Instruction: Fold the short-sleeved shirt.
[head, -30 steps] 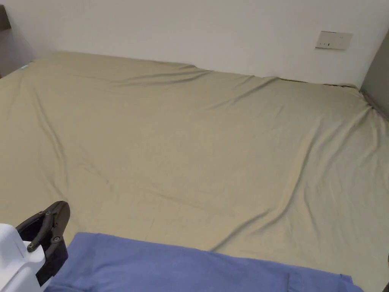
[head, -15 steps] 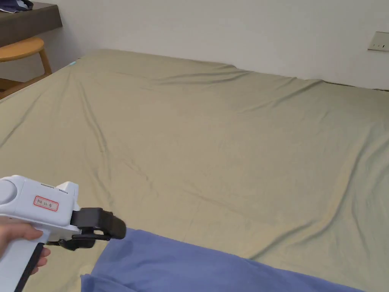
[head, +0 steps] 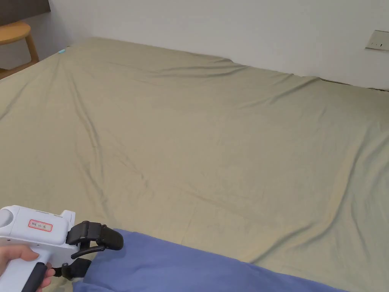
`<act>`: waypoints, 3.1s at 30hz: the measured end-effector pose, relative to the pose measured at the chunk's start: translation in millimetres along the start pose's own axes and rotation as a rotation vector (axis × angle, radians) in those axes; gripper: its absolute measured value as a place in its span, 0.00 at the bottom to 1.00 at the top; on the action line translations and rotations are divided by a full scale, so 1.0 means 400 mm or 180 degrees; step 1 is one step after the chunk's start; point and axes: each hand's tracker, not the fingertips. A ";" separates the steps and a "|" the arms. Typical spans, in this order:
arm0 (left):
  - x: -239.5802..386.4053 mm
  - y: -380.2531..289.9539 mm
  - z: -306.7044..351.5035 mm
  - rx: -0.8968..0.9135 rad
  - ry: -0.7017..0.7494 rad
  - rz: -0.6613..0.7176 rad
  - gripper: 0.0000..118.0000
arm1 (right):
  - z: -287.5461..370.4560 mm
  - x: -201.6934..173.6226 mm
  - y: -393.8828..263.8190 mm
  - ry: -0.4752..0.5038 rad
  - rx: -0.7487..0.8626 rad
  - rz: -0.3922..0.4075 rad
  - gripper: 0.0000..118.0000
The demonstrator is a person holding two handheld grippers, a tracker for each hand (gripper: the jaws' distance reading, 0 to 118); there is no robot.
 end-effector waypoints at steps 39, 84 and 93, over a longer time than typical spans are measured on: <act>-0.066 0.018 0.283 0.0567 0.0893 0.0303 0.05 | 0.005 0.008 -0.009 0.0003 -0.0034 -0.0114 0.02; 0.447 -0.290 -0.150 0.1445 0.1282 -0.2032 0.18 | 0.051 0.093 -0.074 0.0067 -0.0067 -0.0432 0.02; 0.317 -0.329 -0.276 0.1199 0.1357 -0.2276 0.00 | 0.055 0.068 -0.067 0.0155 -0.0086 -0.0403 0.02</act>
